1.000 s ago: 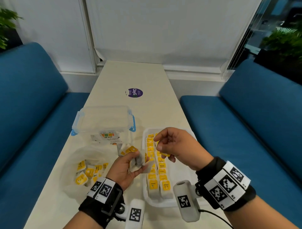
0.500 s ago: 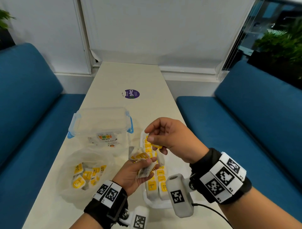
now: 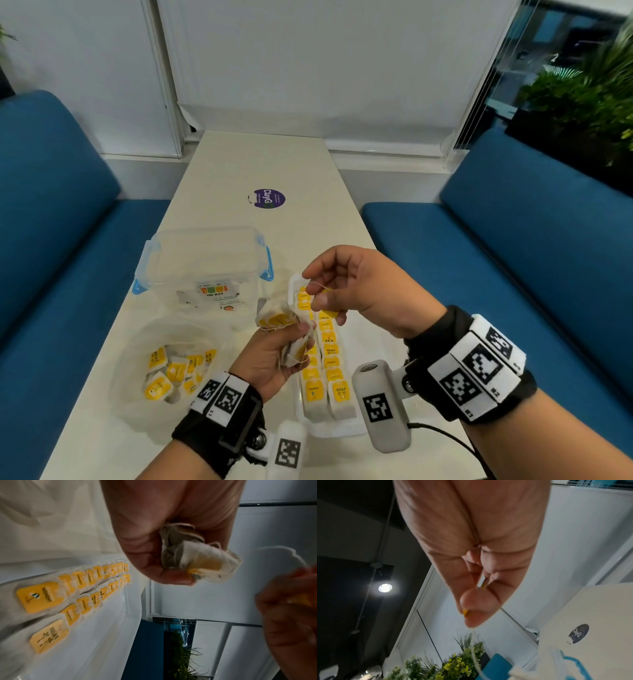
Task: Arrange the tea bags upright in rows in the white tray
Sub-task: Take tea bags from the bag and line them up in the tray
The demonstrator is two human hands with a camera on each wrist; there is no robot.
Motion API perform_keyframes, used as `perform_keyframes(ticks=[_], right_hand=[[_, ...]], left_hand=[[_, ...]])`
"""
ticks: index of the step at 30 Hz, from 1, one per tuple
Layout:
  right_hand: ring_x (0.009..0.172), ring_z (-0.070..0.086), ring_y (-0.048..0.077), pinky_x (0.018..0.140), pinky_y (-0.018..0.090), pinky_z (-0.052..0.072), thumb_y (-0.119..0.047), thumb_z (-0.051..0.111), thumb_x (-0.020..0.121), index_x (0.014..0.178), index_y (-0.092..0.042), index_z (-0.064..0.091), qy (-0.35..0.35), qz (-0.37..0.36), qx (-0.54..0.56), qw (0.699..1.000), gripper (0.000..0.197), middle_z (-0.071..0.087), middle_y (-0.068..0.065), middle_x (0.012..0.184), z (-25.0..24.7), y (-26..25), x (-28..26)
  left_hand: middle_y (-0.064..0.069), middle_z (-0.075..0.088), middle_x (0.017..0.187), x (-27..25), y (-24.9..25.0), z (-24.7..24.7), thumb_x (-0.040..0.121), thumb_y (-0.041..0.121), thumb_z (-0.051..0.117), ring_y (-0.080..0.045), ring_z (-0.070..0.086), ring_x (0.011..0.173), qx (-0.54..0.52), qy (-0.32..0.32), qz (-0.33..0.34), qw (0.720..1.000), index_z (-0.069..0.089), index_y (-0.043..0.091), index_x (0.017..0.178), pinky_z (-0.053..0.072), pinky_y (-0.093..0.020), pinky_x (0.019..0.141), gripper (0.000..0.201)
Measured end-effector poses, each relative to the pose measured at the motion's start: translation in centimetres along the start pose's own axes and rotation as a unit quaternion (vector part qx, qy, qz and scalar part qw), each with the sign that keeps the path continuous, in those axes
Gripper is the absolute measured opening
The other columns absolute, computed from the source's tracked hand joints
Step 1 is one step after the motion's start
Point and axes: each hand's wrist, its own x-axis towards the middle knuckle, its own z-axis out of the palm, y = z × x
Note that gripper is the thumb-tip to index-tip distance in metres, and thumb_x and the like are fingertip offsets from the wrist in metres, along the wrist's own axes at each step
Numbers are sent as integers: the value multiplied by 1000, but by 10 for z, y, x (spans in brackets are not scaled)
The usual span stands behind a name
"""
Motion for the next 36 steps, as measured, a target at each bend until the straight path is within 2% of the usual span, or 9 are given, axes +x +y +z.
perform_keyframes(ticks=[5,8,13,17,20,26,30,34,36], right_hand=[[57,53,16,59,30,58,20,66,72,82,-21,60,74,33,-52,995,42,50,2,76,2,16,-2],[50,51,9,55,24,52,17,71,68,75,-18,58,131,41,-27,990,38,51,0,64,10,33,-2],[56,49,6,58,18,46,10,79,62,67,-17,58,186,42,-8,982,35,54,-1,63,18,53,-3],[57,49,15,42,13,37,6,80,65,71,-18,57,192,66,-1,979,34,55,11,71,15,61,-2],[51,55,17,36,19,34,5,79,66,77,-17,56,199,100,-7,975,34,55,17,74,9,67,-1],[47,54,13,37,21,33,-1,82,66,86,-9,57,190,166,12,968,34,64,14,68,-5,75,6],[46,50,13,35,20,32,-1,81,67,90,-5,55,158,225,43,961,35,62,17,70,-17,84,13],[48,47,10,38,17,32,-3,78,71,70,-12,54,118,276,69,951,27,57,4,59,-29,93,18],[54,50,11,40,17,31,-3,77,73,60,-17,49,124,277,68,950,34,58,-2,54,-35,95,21]], left_hand=[[-5,50,51,7,-6,0,77,5,67,-15,43,43,81,32,96,992,49,11,91,43,-18,47,23],[-3,36,38,8,-6,9,68,15,63,-13,26,35,97,8,130,987,40,4,89,31,-17,41,32],[0,39,36,10,-8,12,64,14,70,-11,26,29,82,2,164,983,38,-9,119,28,-16,37,67],[-4,53,44,9,-12,12,76,-1,69,-14,39,35,112,30,176,978,48,-9,114,38,-20,41,44],[-2,61,48,8,-13,12,79,-7,65,-12,50,39,135,56,178,973,57,5,92,41,-22,46,20],[-2,43,42,5,-11,23,76,-5,69,-10,29,29,127,-3,187,974,50,14,74,23,-17,38,27],[-1,42,44,8,-11,26,68,8,68,-12,30,34,132,-24,173,976,59,27,56,22,-17,39,24],[-2,49,46,13,-13,27,66,7,72,-15,38,42,158,-2,161,974,63,26,60,28,-21,46,22],[-11,50,56,17,-14,27,72,-7,71,-16,40,51,141,14,149,979,60,19,85,32,-23,48,31]])
